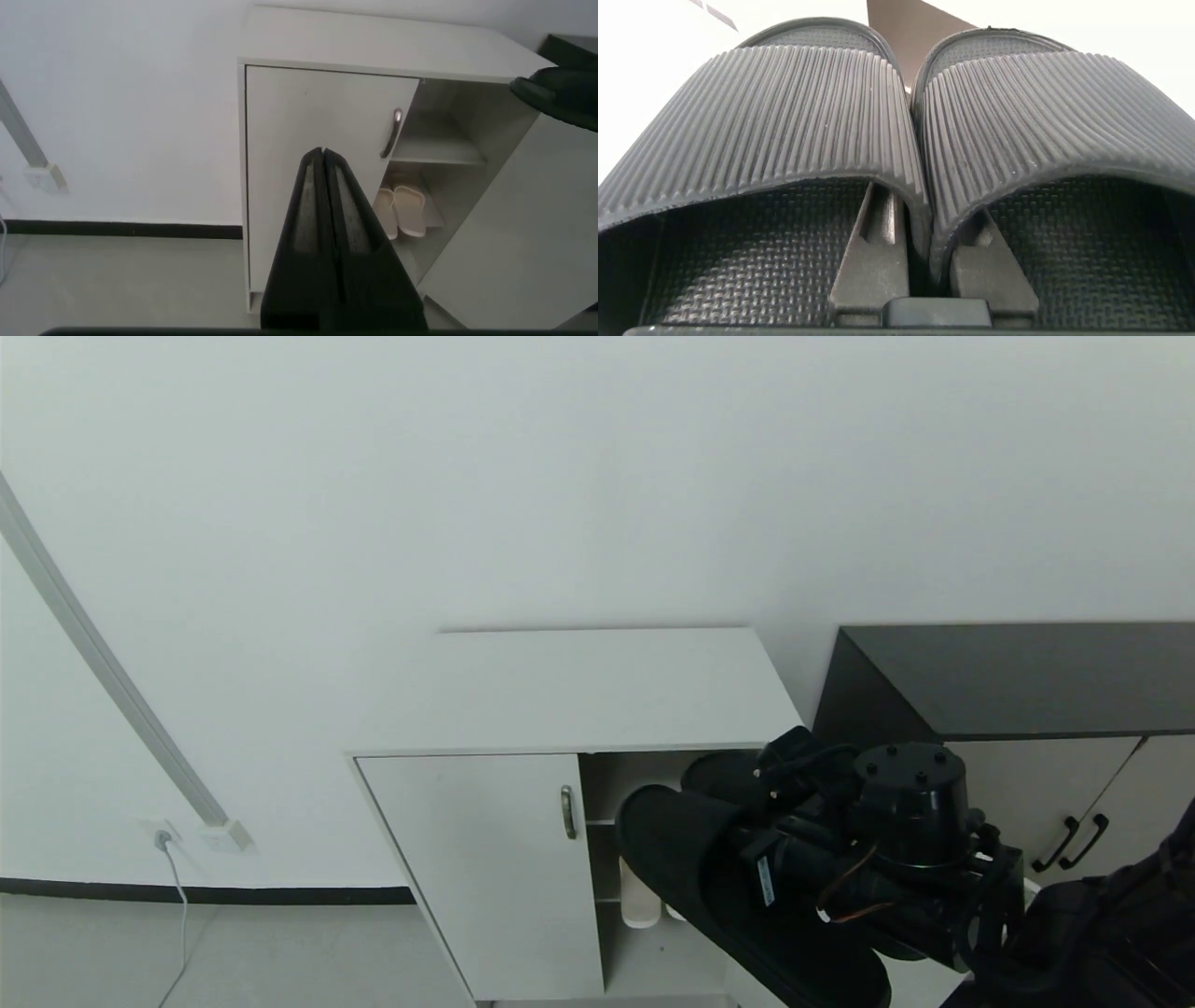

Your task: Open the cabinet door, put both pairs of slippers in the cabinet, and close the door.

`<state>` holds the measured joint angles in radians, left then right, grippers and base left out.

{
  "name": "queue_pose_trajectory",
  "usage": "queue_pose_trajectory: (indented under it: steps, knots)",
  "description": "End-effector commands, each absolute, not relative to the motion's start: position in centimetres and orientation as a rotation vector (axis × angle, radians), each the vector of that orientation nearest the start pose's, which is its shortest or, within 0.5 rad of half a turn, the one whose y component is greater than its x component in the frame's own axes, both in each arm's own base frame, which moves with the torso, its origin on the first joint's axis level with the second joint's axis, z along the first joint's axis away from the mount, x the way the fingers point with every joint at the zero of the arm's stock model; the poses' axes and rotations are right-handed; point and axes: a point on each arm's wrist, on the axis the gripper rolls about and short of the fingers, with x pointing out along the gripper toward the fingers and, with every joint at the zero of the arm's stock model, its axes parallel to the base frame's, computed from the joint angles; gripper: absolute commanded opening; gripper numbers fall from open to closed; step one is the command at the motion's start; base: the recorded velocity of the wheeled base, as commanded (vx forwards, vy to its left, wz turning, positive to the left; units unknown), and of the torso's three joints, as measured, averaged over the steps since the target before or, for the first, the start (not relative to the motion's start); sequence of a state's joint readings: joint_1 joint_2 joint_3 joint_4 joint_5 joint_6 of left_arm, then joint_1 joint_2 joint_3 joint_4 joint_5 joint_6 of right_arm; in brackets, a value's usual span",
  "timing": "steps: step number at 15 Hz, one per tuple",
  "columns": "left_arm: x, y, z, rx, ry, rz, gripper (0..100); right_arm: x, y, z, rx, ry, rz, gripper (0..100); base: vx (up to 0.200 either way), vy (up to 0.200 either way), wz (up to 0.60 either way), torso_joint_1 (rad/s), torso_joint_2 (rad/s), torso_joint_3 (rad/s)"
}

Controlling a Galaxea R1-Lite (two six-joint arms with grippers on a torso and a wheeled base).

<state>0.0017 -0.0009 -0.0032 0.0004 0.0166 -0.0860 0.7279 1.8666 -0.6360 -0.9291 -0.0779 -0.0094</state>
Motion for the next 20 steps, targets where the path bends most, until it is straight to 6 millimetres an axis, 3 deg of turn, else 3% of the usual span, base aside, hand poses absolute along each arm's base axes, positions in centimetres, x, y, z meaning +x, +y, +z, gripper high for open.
queue_pose_trajectory:
  steps: [1,20]
  knots:
    - [-2.30,0.03,7.63,-0.087,-0.004,0.018,0,23.60,20.76,11.65,-0.130,0.281,0.645,0,0.000,0.000,0.00,-0.163,0.38,0.198]
    - [-2.30,0.03,7.63,-0.087,-0.004,0.017,0,23.77,20.85,10.82,-0.136,0.293,0.644,0,0.000,0.000,0.00,-0.200,0.50,0.301]
